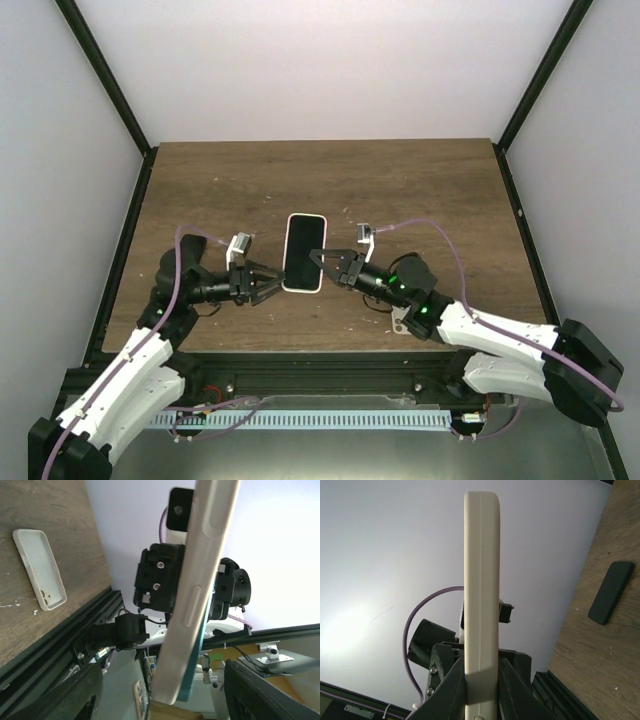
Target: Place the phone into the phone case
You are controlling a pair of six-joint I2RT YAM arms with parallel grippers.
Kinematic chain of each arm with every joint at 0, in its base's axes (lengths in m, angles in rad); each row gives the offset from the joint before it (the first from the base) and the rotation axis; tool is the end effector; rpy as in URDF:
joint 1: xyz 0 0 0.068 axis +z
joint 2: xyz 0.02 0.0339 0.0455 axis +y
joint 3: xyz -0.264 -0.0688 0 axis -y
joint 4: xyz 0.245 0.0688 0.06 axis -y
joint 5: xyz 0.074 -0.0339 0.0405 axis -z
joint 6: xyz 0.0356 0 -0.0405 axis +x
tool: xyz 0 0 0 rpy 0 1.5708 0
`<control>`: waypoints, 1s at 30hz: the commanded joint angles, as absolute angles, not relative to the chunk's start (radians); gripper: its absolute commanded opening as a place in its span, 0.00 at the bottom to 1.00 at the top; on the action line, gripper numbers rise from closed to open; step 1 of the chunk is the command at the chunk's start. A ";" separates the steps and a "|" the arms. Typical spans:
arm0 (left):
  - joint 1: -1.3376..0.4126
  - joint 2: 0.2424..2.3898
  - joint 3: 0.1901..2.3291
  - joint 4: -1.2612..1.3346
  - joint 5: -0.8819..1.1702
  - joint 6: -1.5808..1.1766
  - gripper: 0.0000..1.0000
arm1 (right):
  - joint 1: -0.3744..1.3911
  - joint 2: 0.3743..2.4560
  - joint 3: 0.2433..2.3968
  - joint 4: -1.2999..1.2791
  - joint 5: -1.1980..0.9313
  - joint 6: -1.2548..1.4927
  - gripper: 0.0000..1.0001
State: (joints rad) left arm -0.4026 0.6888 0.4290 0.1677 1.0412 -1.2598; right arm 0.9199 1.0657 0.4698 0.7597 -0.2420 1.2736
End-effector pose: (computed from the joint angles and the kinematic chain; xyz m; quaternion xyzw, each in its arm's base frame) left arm 0.1351 -0.0909 0.2679 0.0384 0.7223 -0.6795 0.1225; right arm 0.1361 0.1928 0.2744 0.0224 0.6483 0.7092 0.2761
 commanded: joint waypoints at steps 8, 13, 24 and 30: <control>-0.402 0.700 0.477 0.077 1.055 -1.152 0.29 | 0.925 1.144 0.554 0.870 -0.238 1.303 0.03; -0.402 0.712 0.508 -0.044 1.022 -1.061 0.03 | 0.925 1.147 0.542 0.855 -0.237 1.303 0.03; -0.402 0.745 0.612 -0.275 0.928 -0.895 0.17 | 0.925 1.171 0.552 0.793 -0.277 1.275 0.03; -0.402 0.734 0.625 -0.296 0.890 -0.861 0.52 | 0.923 1.181 0.546 0.788 -0.327 1.243 0.03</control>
State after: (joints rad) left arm -0.4038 0.7441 0.5976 -0.2642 0.9394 -0.9112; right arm 0.9199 1.1854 0.4965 0.7403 -0.2794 1.2907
